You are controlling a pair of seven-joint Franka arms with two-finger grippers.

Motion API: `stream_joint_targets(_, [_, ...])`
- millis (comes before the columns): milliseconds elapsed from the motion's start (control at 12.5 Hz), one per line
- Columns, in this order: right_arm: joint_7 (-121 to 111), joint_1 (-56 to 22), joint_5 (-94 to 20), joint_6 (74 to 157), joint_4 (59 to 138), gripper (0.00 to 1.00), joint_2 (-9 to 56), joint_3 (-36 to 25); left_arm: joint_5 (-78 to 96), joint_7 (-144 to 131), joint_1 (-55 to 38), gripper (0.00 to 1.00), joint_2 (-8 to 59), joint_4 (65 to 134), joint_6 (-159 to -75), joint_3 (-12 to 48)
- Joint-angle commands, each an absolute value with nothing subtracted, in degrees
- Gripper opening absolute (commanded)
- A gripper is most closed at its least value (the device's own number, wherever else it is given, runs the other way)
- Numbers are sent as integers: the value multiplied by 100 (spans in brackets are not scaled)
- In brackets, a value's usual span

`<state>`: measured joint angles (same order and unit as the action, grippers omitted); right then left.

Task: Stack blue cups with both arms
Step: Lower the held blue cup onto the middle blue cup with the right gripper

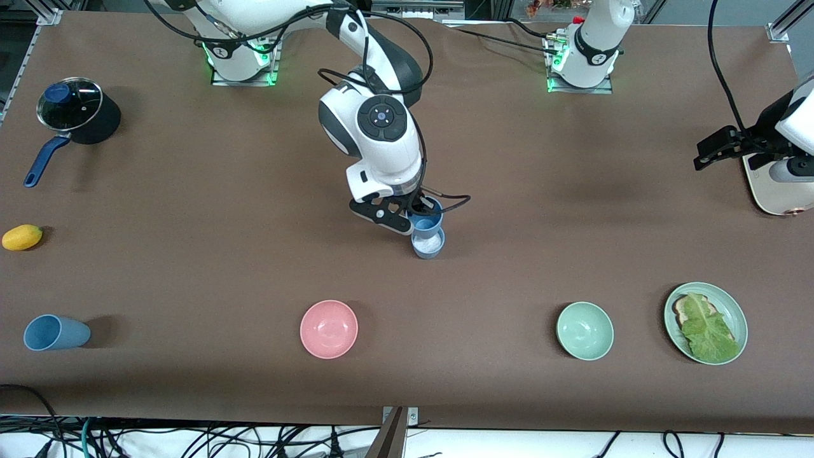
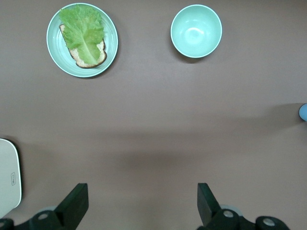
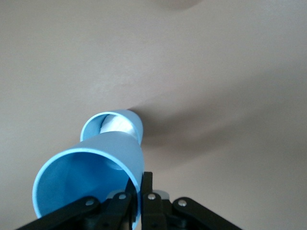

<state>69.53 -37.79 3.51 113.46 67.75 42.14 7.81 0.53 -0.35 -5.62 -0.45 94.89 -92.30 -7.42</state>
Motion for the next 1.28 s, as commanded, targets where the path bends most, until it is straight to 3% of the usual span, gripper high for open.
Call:
stream_joint_targets(0, [7075,-3876,536,11303,6565,0,4368,729,9,17,-536,100,9,9352,-9202,-729])
stream_joint_targets(1197, [7049,-3876,545,11443,6284,0,4535,677,9,-61,-571,100,132,9360,-9167,-712])
